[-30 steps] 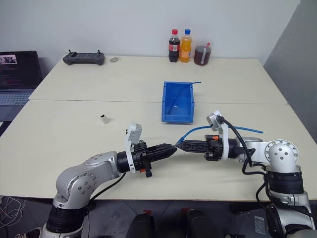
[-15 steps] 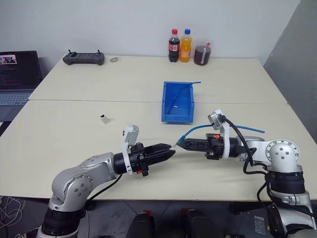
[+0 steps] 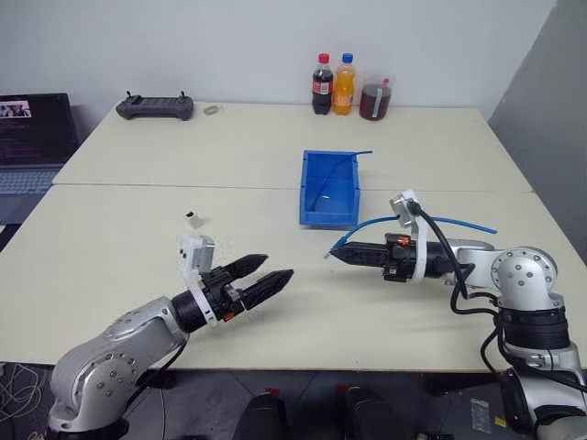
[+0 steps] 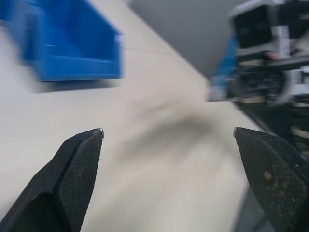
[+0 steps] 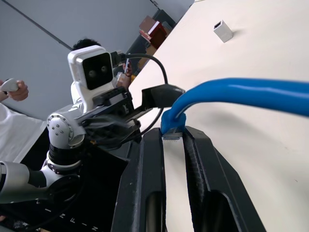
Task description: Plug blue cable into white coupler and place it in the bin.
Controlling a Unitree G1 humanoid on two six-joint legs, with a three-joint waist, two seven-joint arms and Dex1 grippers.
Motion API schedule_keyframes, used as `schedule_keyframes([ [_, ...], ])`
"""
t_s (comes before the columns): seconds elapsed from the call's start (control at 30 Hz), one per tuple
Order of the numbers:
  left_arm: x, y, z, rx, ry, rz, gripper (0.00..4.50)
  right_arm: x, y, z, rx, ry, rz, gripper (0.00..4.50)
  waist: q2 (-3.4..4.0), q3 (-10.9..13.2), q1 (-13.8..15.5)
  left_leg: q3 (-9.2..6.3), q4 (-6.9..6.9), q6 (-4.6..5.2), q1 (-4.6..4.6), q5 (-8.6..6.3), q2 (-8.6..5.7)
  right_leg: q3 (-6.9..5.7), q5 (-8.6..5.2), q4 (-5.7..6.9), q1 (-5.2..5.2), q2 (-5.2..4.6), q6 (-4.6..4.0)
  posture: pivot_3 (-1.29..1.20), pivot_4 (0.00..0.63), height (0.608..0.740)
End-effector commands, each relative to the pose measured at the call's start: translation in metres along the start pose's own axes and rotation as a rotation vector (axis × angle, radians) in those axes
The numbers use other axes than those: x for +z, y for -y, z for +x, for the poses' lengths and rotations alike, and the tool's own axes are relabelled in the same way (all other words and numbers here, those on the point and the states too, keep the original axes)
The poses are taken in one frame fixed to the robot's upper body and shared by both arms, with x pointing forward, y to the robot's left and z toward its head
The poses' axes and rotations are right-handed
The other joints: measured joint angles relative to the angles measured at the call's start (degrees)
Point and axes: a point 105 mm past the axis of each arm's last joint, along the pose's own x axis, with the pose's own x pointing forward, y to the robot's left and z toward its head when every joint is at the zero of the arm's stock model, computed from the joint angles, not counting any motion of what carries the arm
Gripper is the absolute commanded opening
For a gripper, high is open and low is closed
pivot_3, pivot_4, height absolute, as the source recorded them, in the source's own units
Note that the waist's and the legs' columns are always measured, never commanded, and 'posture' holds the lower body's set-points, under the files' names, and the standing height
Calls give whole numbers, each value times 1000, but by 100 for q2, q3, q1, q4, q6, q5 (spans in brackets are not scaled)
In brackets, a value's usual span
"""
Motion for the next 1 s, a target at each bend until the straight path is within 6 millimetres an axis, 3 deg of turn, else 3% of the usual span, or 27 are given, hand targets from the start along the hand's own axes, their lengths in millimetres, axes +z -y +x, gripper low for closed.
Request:
schedule_keyframes([
  [0.03,1,-28,-4,272,44,136,4489,14,-7,-1,31,14,-61,249,-4,2,1,0,0,0,0,0,-1,0,1,0,0,-1,-1,0,150,740],
  [0.17,-6,-66,-18,630,35,284,4489,19,-6,-1,42,7,-73,249,-6,2,9,-1,0,0,0,0,0,-1,2,0,0,0,-3,0,150,740],
  [0.27,-9,-99,-45,948,9,404,4489,20,-5,1,47,1,-79,249,-6,2,7,0,-1,1,-1,-1,1,0,14,-1,0,-1,-24,0,150,740],
  [0.43,-5,-114,-50,1079,15,447,4489,21,-2,4,41,10,-87,249,-8,3,8,-2,-3,1,-4,-1,3,-5,15,-2,-2,-2,-25,0,150,740],
  [0.53,2,-125,-44,1148,51,428,4489,24,0,6,41,15,-91,249,-18,7,40,-3,0,1,-6,-1,-1,-10,15,0,-1,-5,-25,0,150,740],
  [0.63,7,-138,-21,1214,100,333,4489,26,2,5,30,18,-99,249,-23,8,65,-3,1,1,-6,-1,-4,-11,17,-1,1,-7,-22,0,150,740],
  [0.9,9,-146,35,1208,162,187,4489,25,3,3,19,7,-110,249,-34,11,45,-11,4,1,-27,-1,-3,-18,20,-5,-10,-7,-23,0,150,740],
  [1.0,13,-149,44,1250,180,155,4489,26,3,2,11,6,-115,249,-35,11,45,-11,5,1,-29,-1,-4,-17,20,-4,-11,-8,-23,0,150,740],
])
